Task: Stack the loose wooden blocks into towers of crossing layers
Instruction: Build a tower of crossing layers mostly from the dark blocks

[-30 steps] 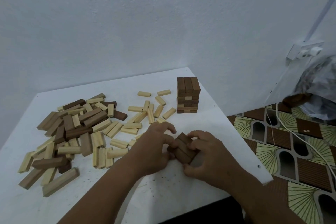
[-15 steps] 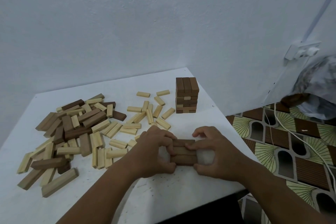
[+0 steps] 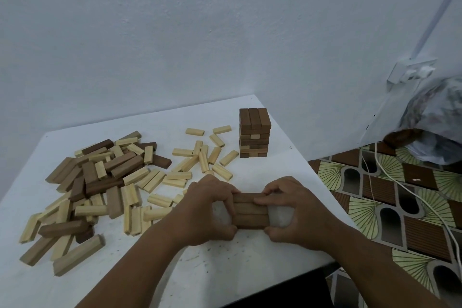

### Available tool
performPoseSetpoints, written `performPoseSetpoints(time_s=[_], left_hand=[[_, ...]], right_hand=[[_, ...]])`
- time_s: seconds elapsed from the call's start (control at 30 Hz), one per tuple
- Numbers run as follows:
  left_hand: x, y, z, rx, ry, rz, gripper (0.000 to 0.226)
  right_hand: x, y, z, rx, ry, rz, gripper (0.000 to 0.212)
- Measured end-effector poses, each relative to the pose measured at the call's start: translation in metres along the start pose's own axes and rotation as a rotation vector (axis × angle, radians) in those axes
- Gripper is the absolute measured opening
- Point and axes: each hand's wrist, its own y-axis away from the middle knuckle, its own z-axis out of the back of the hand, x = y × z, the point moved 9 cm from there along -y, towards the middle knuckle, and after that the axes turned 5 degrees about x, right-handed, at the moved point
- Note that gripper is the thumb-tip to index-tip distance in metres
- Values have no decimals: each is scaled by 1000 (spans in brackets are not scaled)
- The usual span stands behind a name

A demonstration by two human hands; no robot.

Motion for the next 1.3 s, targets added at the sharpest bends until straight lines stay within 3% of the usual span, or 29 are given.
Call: performPoseSetpoints(time_s=[0.2, 0.4, 0.6, 0.9, 1.3], left_hand=[[-4, -5, 28, -190, 309, 39, 60], [-16, -33, 59, -334, 533, -26, 68], [-15, -76, 89, -397, 500, 9, 65], [9, -128, 93, -385, 452, 85, 60], [24, -135, 86, -382, 446, 159, 61]], right_hand=[[1, -5, 37, -143, -178, -51, 55], [8, -33, 83, -297, -352, -9, 58], [-11, -76, 111, -354, -371, -34, 58], [-54, -122, 119, -289, -375, -147, 56], [-66, -131, 116, -255, -364, -172, 60]])
